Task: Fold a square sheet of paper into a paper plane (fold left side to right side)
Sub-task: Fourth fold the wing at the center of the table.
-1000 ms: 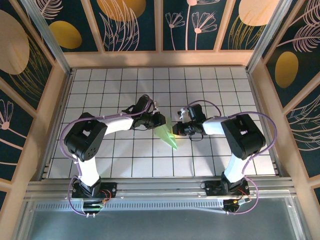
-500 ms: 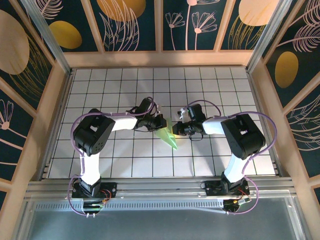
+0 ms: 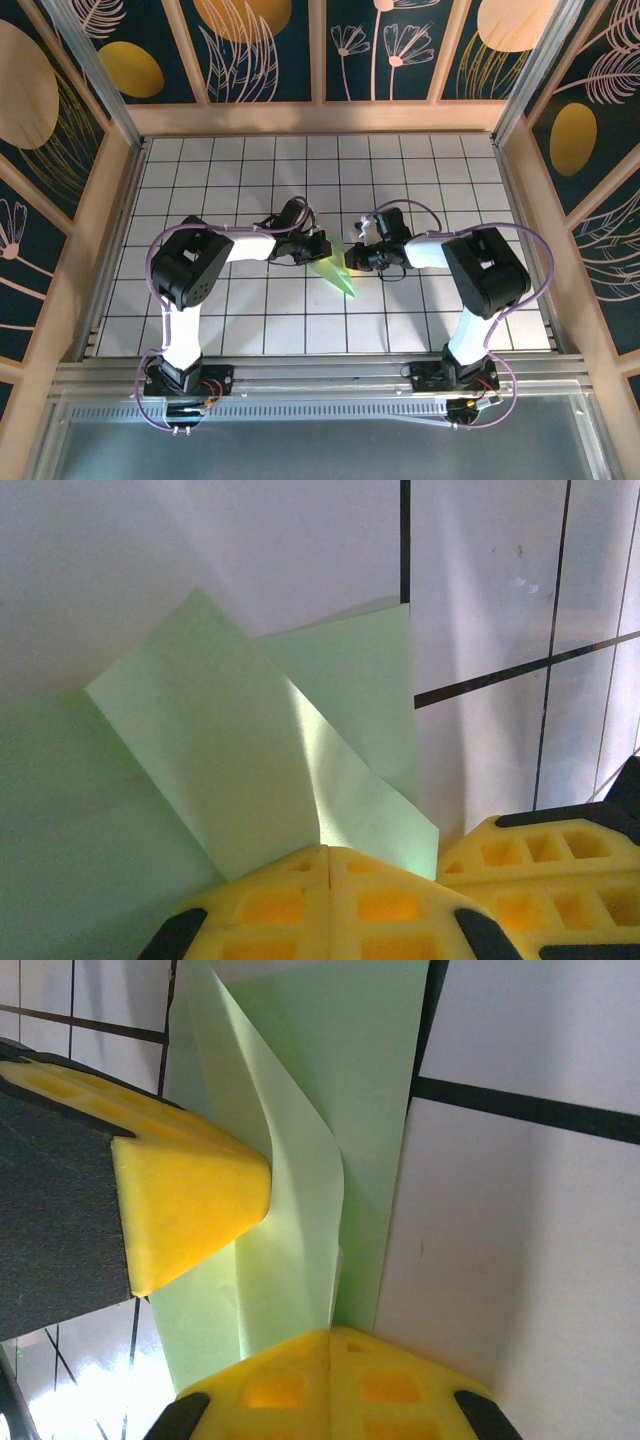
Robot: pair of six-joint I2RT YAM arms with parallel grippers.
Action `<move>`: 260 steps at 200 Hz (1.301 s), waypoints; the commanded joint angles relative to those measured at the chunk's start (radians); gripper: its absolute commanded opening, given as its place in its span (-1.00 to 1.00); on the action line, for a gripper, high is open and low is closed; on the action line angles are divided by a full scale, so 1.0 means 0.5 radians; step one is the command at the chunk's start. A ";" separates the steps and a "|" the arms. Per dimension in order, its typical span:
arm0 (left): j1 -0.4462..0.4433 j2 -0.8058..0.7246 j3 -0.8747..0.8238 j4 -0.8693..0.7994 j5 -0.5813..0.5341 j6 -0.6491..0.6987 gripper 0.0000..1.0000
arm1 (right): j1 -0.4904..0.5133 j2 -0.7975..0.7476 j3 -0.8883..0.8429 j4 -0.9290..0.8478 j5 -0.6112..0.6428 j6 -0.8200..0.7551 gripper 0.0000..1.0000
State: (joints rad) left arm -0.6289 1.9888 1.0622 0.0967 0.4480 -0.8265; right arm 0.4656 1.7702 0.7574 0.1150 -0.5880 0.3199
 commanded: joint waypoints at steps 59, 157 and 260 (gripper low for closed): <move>0.002 0.063 -0.090 -0.101 -0.132 0.045 -0.99 | 0.014 0.039 0.046 -0.103 0.107 0.023 -0.88; 0.001 0.062 -0.093 -0.114 -0.160 0.051 -1.00 | -0.090 -0.315 0.033 -0.220 0.070 0.037 -0.36; 0.002 0.059 -0.071 -0.120 -0.169 0.057 -1.00 | 0.087 -0.521 -0.171 -0.296 -0.345 0.120 -1.00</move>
State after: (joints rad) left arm -0.6289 1.9869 1.0489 0.1184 0.4446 -0.8219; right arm 0.4694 1.5116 0.6991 -0.0288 -0.7052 0.3542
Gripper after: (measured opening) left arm 0.044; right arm 0.048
